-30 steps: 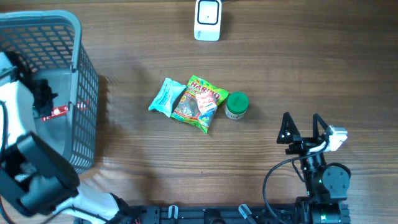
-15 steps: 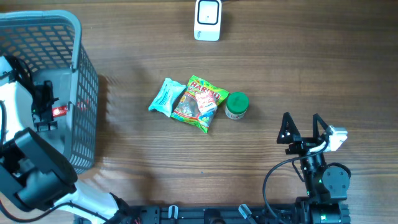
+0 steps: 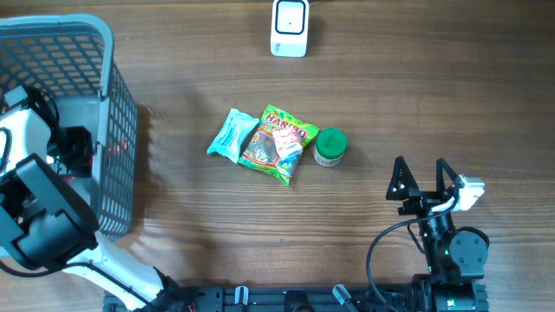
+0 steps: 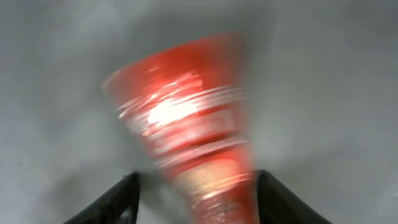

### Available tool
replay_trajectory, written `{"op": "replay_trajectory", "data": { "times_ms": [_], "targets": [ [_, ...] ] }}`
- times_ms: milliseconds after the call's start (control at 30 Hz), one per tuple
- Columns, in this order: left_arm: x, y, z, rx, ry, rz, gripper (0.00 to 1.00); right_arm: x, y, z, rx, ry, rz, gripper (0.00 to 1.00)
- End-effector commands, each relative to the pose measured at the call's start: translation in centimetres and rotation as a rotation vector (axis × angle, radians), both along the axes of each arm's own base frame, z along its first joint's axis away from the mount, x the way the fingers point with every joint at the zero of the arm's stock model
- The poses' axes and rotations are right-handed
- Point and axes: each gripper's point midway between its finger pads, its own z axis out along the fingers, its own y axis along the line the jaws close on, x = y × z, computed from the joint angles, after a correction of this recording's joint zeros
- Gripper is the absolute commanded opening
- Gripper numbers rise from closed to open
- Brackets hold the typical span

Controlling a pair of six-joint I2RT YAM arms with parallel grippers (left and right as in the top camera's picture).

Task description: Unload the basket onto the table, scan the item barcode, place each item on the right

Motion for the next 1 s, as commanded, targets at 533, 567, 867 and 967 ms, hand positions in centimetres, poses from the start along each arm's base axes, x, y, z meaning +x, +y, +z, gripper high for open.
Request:
{"op": "replay_trajectory", "data": {
  "times_ms": [533,567,867,967],
  "targets": [
    [1.1,2.0,26.2,0.300,-0.274,-0.185,0.04,0.0,-0.1,0.1,0.006,-0.003,-0.007,1.00],
    [0.5,1.6,27.7,0.326,-0.306,-0.183,0.04,0.0,-0.1,0.1,0.006,-0.003,-0.007,1.00],
    [-0.7,1.9,19.9,0.223,-0.085,-0.137,0.94,0.0,-0.1,0.1,0.006,-0.003,-0.007,1.00],
    [0.5,2.2,14.8,0.166,-0.013,-0.166,0.75,0.0,-0.1,0.1,0.006,-0.003,-0.007,1.00]
  ]
}}
